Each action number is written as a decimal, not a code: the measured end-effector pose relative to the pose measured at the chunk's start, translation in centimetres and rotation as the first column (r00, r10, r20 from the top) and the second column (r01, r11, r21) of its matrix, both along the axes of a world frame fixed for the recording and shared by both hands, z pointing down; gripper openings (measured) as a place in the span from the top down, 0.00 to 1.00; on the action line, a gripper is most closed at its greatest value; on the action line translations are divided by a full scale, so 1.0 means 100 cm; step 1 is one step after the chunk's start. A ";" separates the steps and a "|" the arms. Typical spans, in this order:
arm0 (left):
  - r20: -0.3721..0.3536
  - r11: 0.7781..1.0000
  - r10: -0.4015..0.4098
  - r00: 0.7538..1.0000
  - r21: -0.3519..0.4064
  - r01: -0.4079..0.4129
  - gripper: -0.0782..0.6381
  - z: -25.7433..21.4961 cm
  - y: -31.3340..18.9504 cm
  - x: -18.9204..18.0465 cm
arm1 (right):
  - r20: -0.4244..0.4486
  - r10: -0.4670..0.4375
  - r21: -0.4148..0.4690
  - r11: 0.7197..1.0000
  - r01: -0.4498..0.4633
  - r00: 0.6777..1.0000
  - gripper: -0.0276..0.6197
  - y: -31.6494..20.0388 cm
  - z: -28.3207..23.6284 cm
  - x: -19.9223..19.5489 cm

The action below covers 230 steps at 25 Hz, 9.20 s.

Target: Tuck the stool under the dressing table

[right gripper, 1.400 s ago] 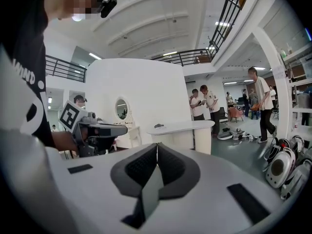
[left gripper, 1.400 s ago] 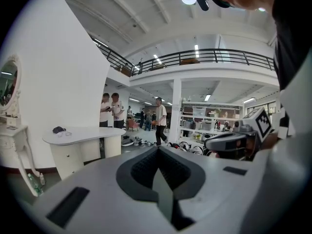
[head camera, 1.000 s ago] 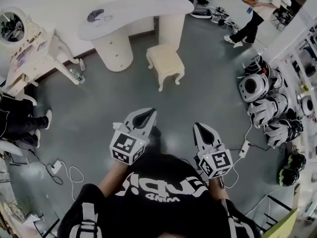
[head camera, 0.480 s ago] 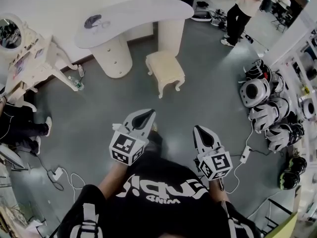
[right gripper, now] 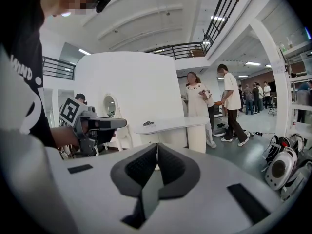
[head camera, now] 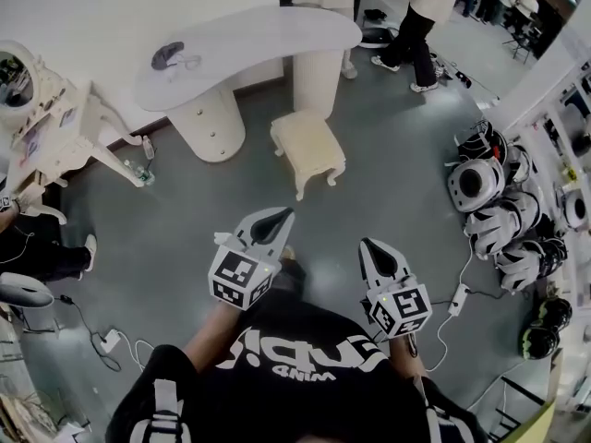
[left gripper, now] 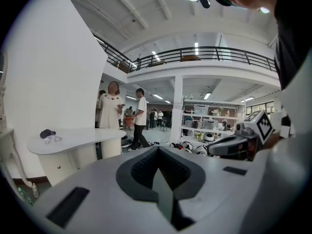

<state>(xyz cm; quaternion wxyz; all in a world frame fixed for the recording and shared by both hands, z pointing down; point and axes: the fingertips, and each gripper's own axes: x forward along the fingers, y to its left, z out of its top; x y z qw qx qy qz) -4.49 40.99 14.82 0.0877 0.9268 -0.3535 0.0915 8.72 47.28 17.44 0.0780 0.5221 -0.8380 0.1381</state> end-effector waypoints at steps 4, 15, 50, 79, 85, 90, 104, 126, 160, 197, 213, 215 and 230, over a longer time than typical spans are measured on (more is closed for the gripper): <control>0.002 1.000 0.018 1.000 -0.003 -0.018 0.88 -0.005 -0.038 -0.006 | 0.005 0.001 -0.005 1.000 -0.001 1.000 0.92 -0.035 -0.004 -0.011; 0.009 0.997 0.054 0.999 -0.048 -0.053 0.88 -0.001 -0.146 -0.029 | 0.016 0.030 -0.014 0.999 -0.029 0.999 0.92 -0.142 -0.010 -0.039; 0.030 0.999 -0.025 0.999 -0.043 0.027 0.88 0.017 -0.355 0.016 | -0.050 -0.114 0.053 0.992 0.116 0.992 0.92 -0.386 -0.022 0.004; 0.123 0.915 -0.223 0.967 -0.317 0.251 0.88 0.264 -0.470 0.041 | -0.019 -0.304 -0.212 0.932 0.294 0.952 0.92 -0.529 0.213 0.058; 0.137 0.860 -0.276 0.951 -0.406 0.309 0.88 0.345 -0.494 0.033 | 0.008 -0.329 -0.297 0.901 0.316 0.944 0.92 -0.575 0.293 0.064; 0.147 0.807 -0.301 0.942 -0.487 0.334 0.88 0.414 -0.500 0.025 | 0.004 -0.359 -0.366 0.868 0.335 0.933 0.92 -0.592 0.358 0.060; 0.060 0.686 -0.344 0.937 -0.665 0.295 0.65 0.499 -0.507 0.016 | 0.032 -0.510 -0.544 0.712 0.444 0.859 0.72 -0.613 0.468 0.077; -0.007 0.475 -0.355 0.935 -0.863 0.174 0.33 0.674 -0.519 0.004 | 0.290 -0.393 -0.760 0.460 0.459 0.873 0.51 -0.655 0.643 0.085; -0.001 0.394 -0.308 0.951 -0.911 0.126 0.42 0.683 -0.526 0.019 | 0.440 -0.321 -0.763 0.358 0.538 0.839 0.54 -0.646 0.647 0.066; -0.113 0.535 -0.340 0.934 -0.839 0.094 0.42 0.591 -0.618 -0.078 | 0.447 -0.373 -0.632 0.511 0.582 0.813 0.56 -0.744 0.543 -0.038; -0.169 0.643 -0.291 0.942 -0.763 0.062 0.42 0.635 -0.829 -0.134 | 0.390 -0.252 -0.591 0.669 0.451 0.886 0.56 -0.937 0.587 -0.076; -0.180 0.658 -0.284 0.942 -0.751 0.055 0.42 0.644 -0.852 -0.140 | 0.373 -0.216 -0.600 0.686 0.412 0.902 0.56 -0.957 0.596 -0.079; -0.214 0.700 -0.401 0.891 -0.699 0.147 0.42 0.664 -0.903 -0.167 | 0.452 -0.114 -0.511 0.780 0.362 0.885 0.56 -1.006 0.616 -0.106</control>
